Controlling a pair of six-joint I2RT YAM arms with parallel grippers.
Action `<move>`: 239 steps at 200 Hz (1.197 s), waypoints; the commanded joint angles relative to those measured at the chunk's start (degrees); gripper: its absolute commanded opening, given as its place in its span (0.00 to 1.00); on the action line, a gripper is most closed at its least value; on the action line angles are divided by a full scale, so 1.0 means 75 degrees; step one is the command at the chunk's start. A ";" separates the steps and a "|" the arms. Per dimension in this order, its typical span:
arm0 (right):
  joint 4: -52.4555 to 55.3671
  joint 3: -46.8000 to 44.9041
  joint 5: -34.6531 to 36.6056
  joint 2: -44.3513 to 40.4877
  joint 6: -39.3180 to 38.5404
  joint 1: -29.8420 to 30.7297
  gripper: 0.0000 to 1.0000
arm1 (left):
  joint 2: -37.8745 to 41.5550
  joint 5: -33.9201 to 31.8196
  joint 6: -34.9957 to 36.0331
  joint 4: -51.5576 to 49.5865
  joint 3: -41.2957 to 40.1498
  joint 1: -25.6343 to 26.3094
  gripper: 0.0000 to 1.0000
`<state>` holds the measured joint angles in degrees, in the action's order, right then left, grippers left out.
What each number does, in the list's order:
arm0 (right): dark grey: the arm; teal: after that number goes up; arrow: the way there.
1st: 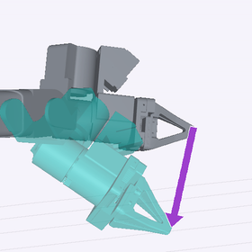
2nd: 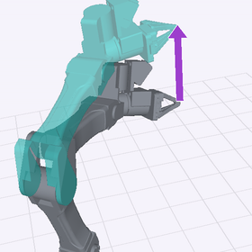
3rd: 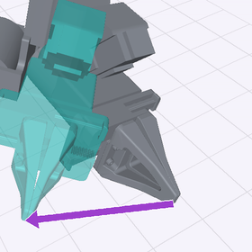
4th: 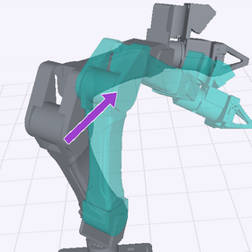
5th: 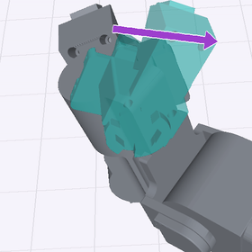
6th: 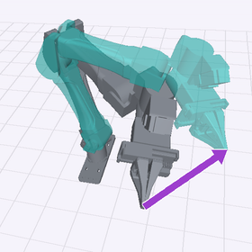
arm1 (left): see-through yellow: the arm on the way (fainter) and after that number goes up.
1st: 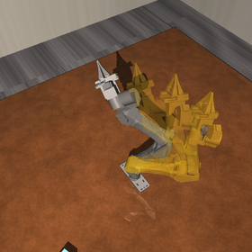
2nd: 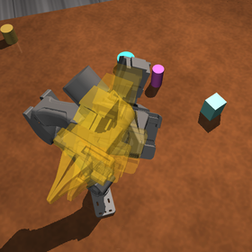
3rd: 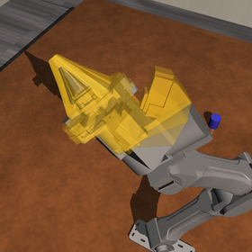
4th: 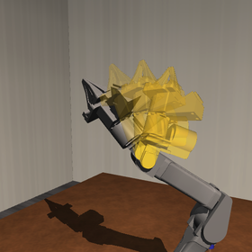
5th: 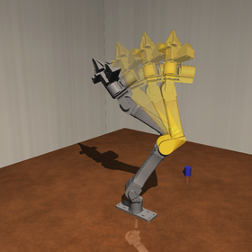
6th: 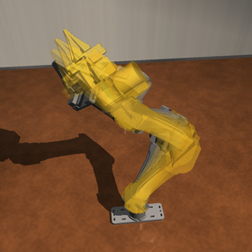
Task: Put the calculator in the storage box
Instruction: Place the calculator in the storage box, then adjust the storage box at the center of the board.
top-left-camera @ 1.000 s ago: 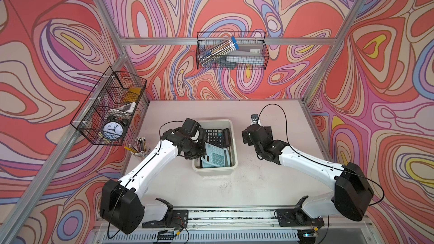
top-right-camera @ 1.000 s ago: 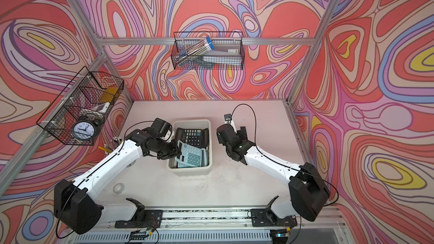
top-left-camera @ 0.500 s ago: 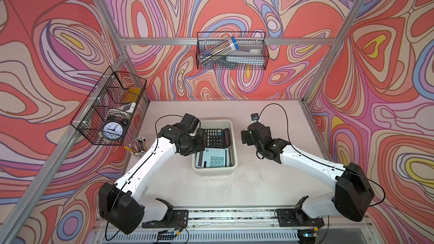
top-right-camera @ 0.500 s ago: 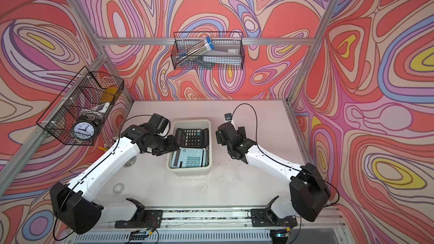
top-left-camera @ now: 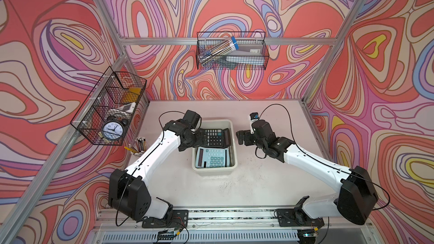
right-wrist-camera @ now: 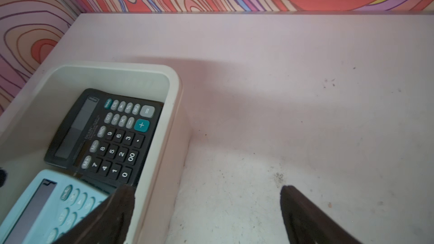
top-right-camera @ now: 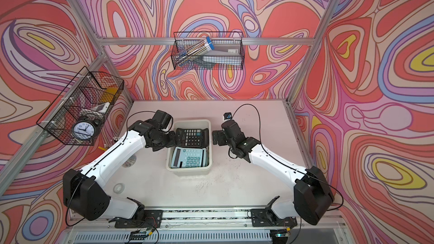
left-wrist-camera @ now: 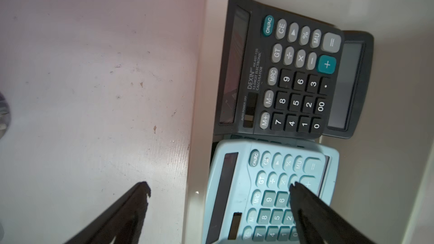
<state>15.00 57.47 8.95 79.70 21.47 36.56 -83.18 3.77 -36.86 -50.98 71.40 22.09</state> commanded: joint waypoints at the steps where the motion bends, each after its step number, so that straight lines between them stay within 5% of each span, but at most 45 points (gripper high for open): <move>1: -0.0067 0.0095 -0.1166 0.0045 0.0418 -0.0133 0.98 | -0.0107 0.0886 0.0013 0.0980 -0.0235 -0.0039 0.98; 79: -0.0074 0.0200 -0.2344 0.0556 0.0953 -0.0668 0.89 | -0.0830 0.2620 -0.0643 0.2575 -0.0251 -0.0021 0.87; 141: -0.0074 0.0083 -0.2695 0.0349 0.1126 -0.1256 0.90 | -0.1127 0.2716 -0.0862 0.2712 0.0159 0.0452 0.87; 191: 0.0451 0.0074 -0.2022 -0.0312 0.0775 -0.1427 0.98 | -0.0384 0.1356 -0.0429 0.1642 0.0149 0.0370 0.99; 239: 0.1083 0.0212 -0.1081 -0.1447 0.0312 -0.1424 0.98 | 0.0898 0.0255 0.0326 0.0914 0.0028 0.0310 0.99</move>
<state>19.77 57.58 -4.56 73.38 26.61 26.17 -82.37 11.25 -38.92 -39.64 71.33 24.71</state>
